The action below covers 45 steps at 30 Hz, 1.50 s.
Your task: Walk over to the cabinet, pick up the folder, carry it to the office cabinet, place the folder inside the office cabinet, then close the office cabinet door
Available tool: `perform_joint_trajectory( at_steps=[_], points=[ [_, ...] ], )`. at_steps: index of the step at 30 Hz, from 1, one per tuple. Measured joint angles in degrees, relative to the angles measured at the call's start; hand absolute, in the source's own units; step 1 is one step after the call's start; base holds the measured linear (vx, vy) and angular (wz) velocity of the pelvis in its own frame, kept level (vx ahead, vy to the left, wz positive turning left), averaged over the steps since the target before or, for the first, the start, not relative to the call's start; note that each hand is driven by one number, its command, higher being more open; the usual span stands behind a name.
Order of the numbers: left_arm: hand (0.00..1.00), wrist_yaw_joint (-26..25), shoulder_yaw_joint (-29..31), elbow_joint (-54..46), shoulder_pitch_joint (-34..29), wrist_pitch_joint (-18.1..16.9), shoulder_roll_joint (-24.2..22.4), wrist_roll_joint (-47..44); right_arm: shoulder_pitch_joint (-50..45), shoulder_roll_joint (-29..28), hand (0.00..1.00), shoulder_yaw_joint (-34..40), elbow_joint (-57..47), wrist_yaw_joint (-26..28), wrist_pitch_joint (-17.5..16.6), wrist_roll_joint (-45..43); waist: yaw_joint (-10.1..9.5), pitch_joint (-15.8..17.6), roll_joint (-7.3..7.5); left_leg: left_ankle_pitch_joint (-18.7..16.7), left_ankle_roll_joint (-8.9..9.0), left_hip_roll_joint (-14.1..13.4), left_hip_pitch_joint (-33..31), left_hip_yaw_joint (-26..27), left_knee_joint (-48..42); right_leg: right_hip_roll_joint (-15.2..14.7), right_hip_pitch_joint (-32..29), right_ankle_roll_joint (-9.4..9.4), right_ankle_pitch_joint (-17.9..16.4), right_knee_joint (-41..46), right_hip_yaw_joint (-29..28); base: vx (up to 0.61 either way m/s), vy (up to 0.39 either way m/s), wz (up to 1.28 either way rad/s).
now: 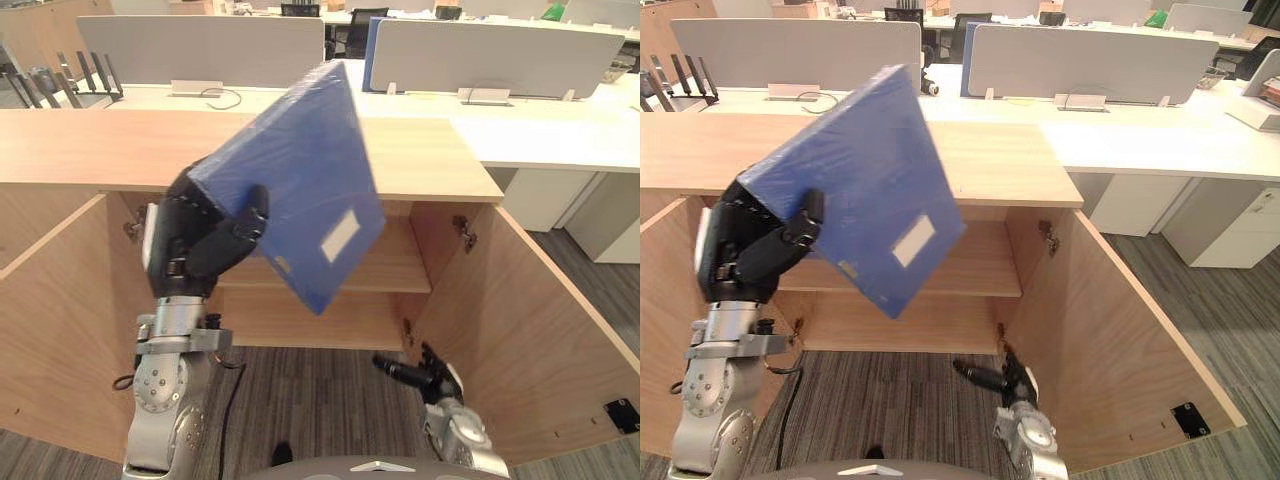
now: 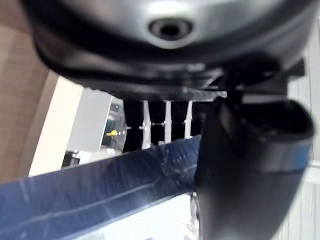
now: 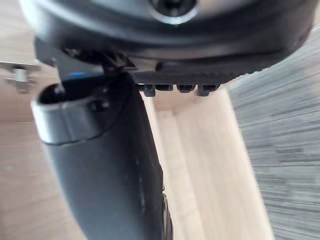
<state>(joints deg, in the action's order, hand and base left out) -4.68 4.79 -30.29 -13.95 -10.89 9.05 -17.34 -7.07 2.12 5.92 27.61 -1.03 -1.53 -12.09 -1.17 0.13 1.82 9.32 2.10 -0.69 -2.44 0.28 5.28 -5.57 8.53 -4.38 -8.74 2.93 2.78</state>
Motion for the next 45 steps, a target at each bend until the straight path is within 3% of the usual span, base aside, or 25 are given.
perform_joint_trajectory(
  at_steps=[5,6,11,17,23,31,45],
  points=[
    [0.0,-1.4,5.8,0.0,-0.5,0.0,-1.1,2.5,-0.1,-0.4,1.0,3.9,-11.8,-1.6,-1.6,0.1,-0.07,0.0,0.07,0.0,0.06,0.2,-0.1,0.0,0.0,-0.2,-0.1,0.03,0.0,0.0,0.0,0.0,0.0,0.0],
    [0.0,-2.4,9.3,0.0,-0.5,0.0,-2.5,4.6,0.0,-0.4,1.0,7.0,-17.4,-3.3,-2.8,0.6,-0.04,-0.2,0.3,0.1,-0.09,0.2,-0.1,0.0,0.0,-0.2,-0.1,0.01,0.0,-0.1,0.0,0.0,0.0,0.0],
    [0.0,-2.5,11.0,0.0,-0.5,0.0,-3.0,5.0,0.0,-0.3,1.0,8.3,-19.8,-3.4,-2.8,2.6,0.07,-0.2,0.34,0.0,-0.04,0.2,-0.1,0.0,0.0,-0.2,-0.2,0.01,0.0,-0.1,0.0,0.0,-0.007,0.0],
    [0.0,-0.5,12.0,1.5,-0.4,-0.1,-3.0,5.0,3.4,3.5,1.0,6.8,-29.7,2.9,-5.5,-2.8,0.07,-0.3,0.31,-0.1,0.03,0.2,-0.5,0.0,-0.2,-0.2,-0.6,0.03,0.0,-0.2,0.0,0.0,0.0,0.0],
    [0.0,4.6,9.6,1.6,0.6,-0.1,-1.3,1.9,10.1,7.4,1.0,2.7,-31.2,7.2,-5.5,-5.2,-0.13,-0.7,0.24,0.1,-0.13,0.3,-1.1,-0.1,-0.2,-0.2,-1.2,-0.02,0.0,0.0,0.0,0.0,0.0,0.0],
    [0.0,9.8,3.9,1.7,1.6,-0.1,0.8,-0.8,17.0,12.1,1.0,-2.2,-31.3,8.7,-5.5,-5.2,-0.14,-1.0,-0.22,0.3,-0.21,0.4,-1.1,-0.4,-0.2,-0.2,-1.3,-0.01,0.0,0.3,0.2,0.0,0.0,0.0],
    [0.0,12.8,-0.5,1.7,5.0,-0.6,4.5,-6.0,29.0,18.0,1.0,-8.9,-24.4,9.6,-5.6,-7.8,-0.39,-1.3,-0.9,1.5,-0.4,0.5,-1.7,-1.9,0.0,-0.1,-1.4,-0.09,0.0,1.0,1.6,-0.02,-0.004,0.05]
  ],
)
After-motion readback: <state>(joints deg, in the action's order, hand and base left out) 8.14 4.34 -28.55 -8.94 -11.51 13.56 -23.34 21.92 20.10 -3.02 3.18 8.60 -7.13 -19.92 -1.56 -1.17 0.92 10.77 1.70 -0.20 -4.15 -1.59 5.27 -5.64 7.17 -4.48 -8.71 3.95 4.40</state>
